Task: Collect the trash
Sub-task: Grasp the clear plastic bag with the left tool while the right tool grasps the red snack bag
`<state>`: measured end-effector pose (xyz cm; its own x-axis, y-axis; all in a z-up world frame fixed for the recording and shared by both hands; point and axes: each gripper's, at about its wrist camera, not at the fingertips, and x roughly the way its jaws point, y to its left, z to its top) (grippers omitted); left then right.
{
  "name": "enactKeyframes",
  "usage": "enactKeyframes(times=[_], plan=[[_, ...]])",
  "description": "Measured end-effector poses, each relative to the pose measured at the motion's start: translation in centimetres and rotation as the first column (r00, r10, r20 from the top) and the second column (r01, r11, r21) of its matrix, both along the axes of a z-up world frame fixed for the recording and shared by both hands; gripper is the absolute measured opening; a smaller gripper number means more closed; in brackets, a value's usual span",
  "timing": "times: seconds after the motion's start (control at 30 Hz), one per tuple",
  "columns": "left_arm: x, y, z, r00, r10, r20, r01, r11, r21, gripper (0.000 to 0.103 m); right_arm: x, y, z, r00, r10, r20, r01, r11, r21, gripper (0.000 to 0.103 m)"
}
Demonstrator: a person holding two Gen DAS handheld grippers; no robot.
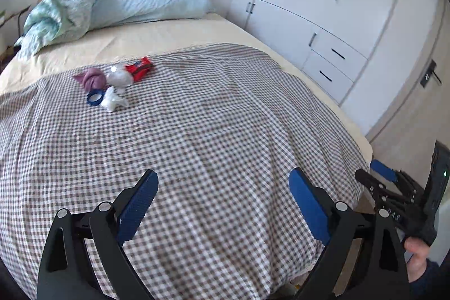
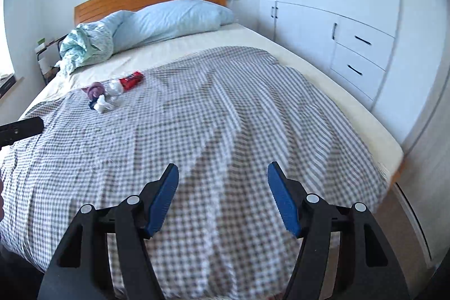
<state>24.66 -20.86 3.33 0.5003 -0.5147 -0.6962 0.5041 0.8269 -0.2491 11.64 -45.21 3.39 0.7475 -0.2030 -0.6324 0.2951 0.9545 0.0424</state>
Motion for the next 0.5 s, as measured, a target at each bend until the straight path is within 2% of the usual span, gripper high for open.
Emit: enactKeyframes(times=[0.1,0.17,0.23,0.3,0.37,0.5], plan=[[4.8,3.6,-0.4,0.998,0.058,-0.004,-0.058,0.998,-0.021,0.091,4.1,3.2,-0.5,0.998,0.060,0.023,-0.060,0.998,0.029,0.063],[8.3,5.3,-0.7,0.996,0.084,0.024,-0.084,0.996,-0.011,0.091,6.4,4.8,-1.3,0.996,0.084,0.033,-0.085,0.995,0.046,0.063],[12.1,6.8,-1.8,0.994,0.106,0.012,-0.106,0.994,0.002,0.090,8.6,5.9,-2.1,0.993,0.107,0.042,-0.109,0.992,0.069,0.063],[16.1,8.6,-3.2,0.988,0.150,-0.043,-0.150,0.989,0.002,0.081,10.8,7.0,-2.6,0.988,0.148,0.041,-0.151,0.986,0.066,0.063],[19.3,9.9,-4.2,0.981,0.179,-0.074,-0.180,0.984,-0.001,0.063,13.0,7.4,-3.0,0.985,0.168,0.039,-0.170,0.985,0.042,0.063],[24.0,9.3,-6.5,0.982,0.184,-0.042,-0.182,0.981,0.061,0.051,16.6,6.5,-3.8,0.977,0.211,0.040,-0.213,0.975,0.067,0.063]])
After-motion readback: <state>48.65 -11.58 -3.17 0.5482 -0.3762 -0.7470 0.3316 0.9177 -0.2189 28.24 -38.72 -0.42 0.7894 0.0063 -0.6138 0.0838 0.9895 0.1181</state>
